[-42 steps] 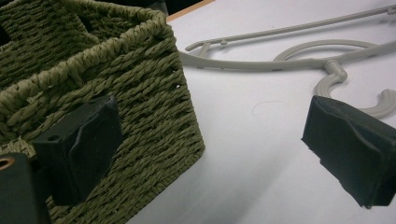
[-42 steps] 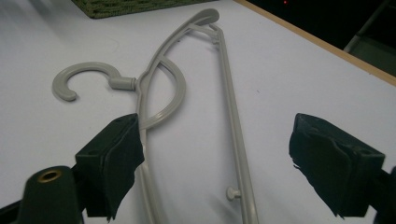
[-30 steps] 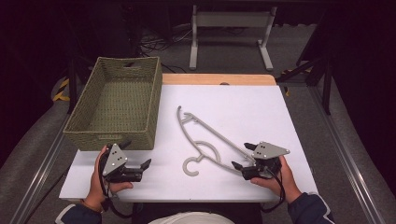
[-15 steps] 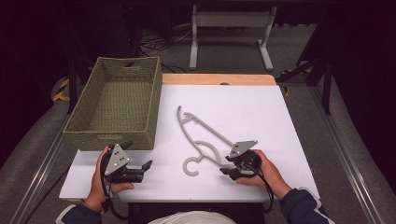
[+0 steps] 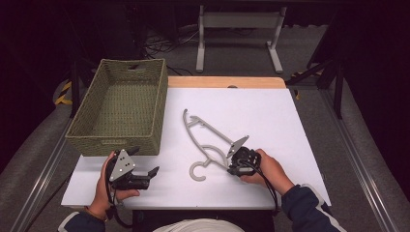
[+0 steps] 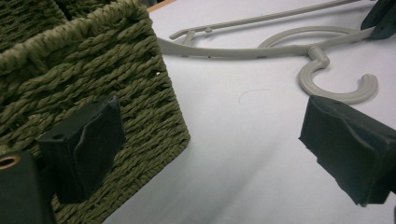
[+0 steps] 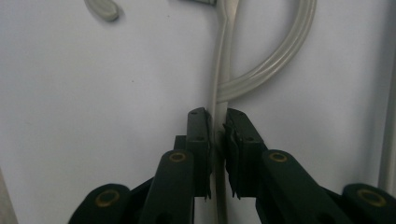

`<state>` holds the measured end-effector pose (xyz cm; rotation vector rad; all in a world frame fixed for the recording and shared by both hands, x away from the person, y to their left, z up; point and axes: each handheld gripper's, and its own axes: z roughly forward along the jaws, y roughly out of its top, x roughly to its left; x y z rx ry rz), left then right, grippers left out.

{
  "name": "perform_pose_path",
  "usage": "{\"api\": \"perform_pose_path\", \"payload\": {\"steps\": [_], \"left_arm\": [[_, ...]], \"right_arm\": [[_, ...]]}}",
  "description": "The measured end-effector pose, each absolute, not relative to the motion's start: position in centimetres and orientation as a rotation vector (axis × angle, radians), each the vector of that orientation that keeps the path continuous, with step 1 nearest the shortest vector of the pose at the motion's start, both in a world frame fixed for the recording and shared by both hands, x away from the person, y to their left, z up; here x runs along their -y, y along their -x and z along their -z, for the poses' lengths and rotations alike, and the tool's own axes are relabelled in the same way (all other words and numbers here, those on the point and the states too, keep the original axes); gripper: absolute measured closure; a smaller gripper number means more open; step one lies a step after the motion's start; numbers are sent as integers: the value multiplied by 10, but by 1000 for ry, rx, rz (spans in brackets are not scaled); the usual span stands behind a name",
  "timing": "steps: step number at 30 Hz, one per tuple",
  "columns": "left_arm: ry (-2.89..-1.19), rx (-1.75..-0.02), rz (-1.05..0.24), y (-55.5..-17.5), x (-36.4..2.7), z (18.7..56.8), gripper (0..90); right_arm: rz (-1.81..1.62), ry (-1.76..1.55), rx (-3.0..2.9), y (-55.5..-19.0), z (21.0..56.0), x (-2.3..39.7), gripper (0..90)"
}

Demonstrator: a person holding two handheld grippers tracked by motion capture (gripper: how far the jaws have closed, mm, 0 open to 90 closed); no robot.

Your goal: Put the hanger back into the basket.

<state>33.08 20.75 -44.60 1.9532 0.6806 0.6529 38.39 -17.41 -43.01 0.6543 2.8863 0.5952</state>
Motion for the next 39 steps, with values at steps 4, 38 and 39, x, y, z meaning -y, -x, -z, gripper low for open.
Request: {"api": "perform_pose_path", "payload": {"steps": [4, 38, 39], "left_arm": [[-1968, -671, -645, -332, -205, 447, 71], [-1949, -557, -478, -327, -168, 443, 163], [-1945, -553, -480, -326, -167, 441, 164]], "right_arm": [[-575, -648, -2905, -386, 429, 173, 813], [-1400, -758, -2452, -376, 391, 218, 829], [-1402, -754, -2448, -376, 391, 218, 829]]}}
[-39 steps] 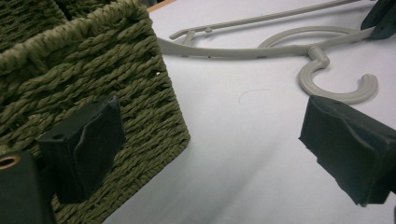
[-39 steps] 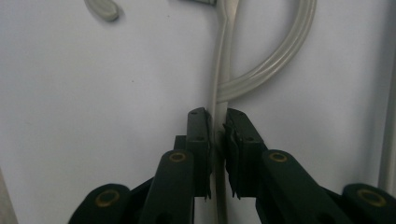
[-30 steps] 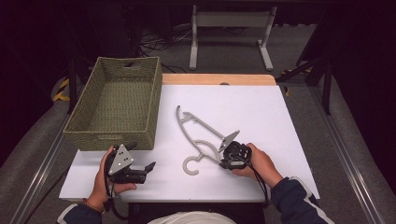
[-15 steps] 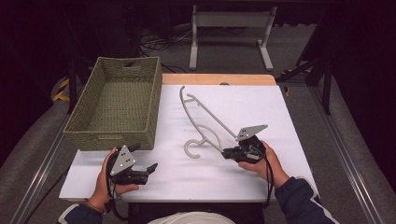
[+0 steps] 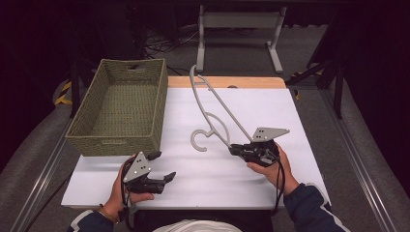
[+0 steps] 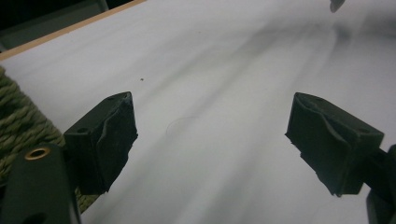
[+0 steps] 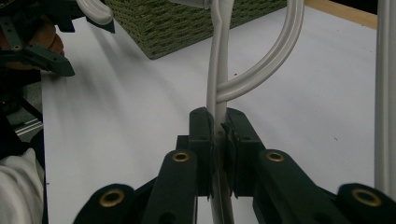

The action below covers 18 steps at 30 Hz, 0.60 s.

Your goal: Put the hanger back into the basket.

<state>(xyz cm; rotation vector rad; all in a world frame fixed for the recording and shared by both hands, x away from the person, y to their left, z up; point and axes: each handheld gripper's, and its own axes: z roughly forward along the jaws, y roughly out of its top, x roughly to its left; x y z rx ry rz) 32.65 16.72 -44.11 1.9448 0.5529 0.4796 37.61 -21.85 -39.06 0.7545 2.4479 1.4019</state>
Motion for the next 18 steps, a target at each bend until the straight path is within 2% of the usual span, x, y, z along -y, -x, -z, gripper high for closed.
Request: {"api": "perform_pose_path", "payload": {"steps": [6, 11, 13, 15, 18], "left_arm": [[-1863, -573, -501, -327, -171, 423, 232], [-1855, -553, -529, -327, -172, 415, 239], [-1863, -548, -594, -325, -171, 410, 239], [-1883, -524, -723, -321, -169, 403, 245], [-1873, -503, -713, -322, -168, 395, 258]], "right_arm": [[-1377, -638, -2470, -371, 389, 219, 829], [-1305, -482, -2503, -364, 396, 209, 829], [-1294, -457, -2510, -363, 397, 207, 829], [-1274, -419, -2527, -363, 398, 204, 829], [-1220, -374, -2566, -365, 399, 202, 829]]}}
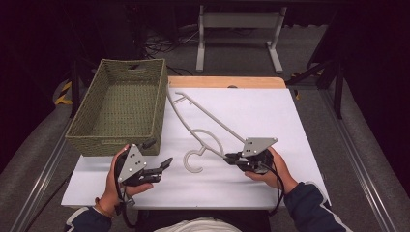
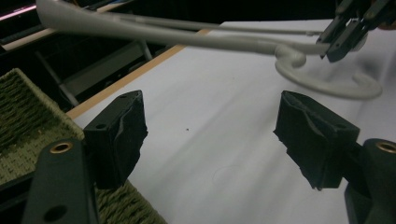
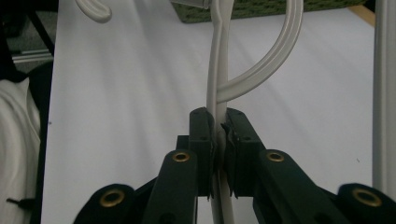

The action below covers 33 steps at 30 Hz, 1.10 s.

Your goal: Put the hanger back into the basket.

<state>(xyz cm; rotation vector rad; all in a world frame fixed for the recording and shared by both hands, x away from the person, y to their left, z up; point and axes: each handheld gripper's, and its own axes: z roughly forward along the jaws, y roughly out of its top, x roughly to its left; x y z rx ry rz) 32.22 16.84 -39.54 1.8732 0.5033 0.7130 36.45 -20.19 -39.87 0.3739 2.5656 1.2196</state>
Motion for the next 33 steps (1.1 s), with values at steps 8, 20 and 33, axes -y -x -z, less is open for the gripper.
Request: {"api": "perform_pose_path", "payload": {"steps": [8, 20, 33], "left_arm": [[-1939, -464, -734, -339, -156, 386, 264], [-1835, -546, -481, -365, -141, 384, 288], [-1735, -560, -364, -380, -132, 377, 359]], "right_arm": [[-1152, -327, -2599, -365, 397, 203, 830], [-1295, -281, -2478, -358, 387, 204, 829], [-1275, -181, -2392, -350, 392, 194, 829]]}}
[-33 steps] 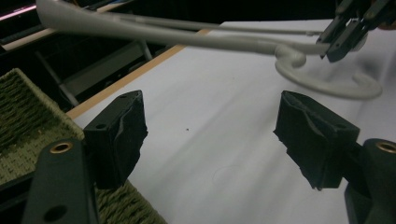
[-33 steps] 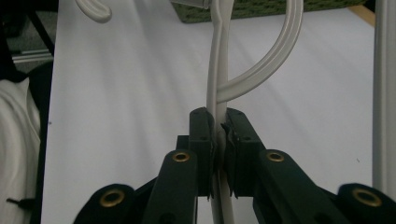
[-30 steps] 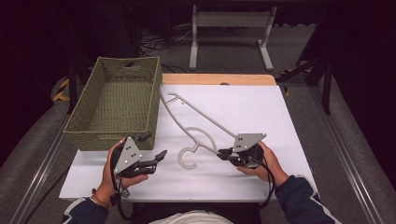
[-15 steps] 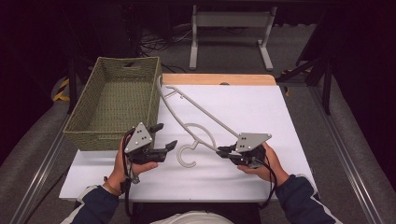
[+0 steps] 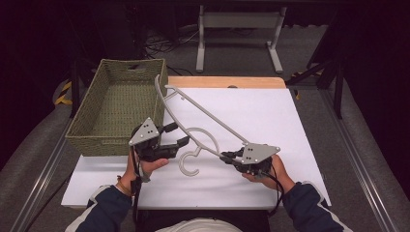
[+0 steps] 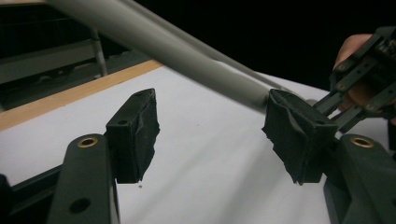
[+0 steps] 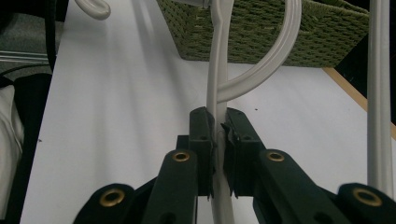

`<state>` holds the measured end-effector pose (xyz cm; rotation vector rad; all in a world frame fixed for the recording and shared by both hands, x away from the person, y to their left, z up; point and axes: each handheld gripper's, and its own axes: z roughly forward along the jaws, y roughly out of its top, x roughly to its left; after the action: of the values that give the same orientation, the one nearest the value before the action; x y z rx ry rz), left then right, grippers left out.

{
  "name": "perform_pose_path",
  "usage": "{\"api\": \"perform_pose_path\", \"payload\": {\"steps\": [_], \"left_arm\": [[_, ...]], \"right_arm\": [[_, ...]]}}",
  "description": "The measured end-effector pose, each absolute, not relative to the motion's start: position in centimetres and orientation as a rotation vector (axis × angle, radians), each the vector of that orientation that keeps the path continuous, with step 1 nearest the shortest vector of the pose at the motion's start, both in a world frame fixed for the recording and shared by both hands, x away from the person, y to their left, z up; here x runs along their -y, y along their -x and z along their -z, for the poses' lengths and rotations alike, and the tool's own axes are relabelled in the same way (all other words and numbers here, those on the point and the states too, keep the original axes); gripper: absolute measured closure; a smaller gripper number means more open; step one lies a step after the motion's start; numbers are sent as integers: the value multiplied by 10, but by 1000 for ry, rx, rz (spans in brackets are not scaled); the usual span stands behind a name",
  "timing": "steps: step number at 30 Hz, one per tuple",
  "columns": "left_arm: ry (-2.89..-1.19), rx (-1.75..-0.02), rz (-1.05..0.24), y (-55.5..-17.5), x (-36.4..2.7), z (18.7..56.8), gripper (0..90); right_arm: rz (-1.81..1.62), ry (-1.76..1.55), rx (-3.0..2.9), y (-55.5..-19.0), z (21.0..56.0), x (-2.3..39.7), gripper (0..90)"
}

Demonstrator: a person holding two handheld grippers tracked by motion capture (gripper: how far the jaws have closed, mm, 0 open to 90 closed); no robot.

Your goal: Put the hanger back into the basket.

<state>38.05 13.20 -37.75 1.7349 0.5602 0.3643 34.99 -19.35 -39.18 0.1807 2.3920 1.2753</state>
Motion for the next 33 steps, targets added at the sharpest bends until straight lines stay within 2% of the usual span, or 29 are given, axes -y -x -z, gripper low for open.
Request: {"api": "perform_pose_path", "payload": {"steps": [4, 12, 15, 17, 21, 32, 33], "left_arm": [[-1713, -537, -328, -383, -129, 375, 402], [-1685, -532, -310, -385, -126, 374, 601], [-1657, -557, -289, -386, -126, 372, 573], [-1643, -566, -263, -387, -123, 370, 520], [-1641, -579, -255, -388, -120, 369, 533], [-1584, -509, -231, -382, -115, 361, 704], [-1594, -522, -281, -380, -113, 360, 733]], "right_arm": [[-1273, -184, -2386, -352, 394, 193, 829], [-1250, -203, -2336, -353, 393, 193, 828], [-1210, -181, -2303, -352, 393, 190, 827], [-1186, -162, -2274, -349, 392, 186, 827], [-1170, -130, -2257, -346, 392, 183, 827], [-1062, -147, -2210, -348, 402, 169, 815], [-1065, -152, -2206, -349, 402, 169, 841]]}}
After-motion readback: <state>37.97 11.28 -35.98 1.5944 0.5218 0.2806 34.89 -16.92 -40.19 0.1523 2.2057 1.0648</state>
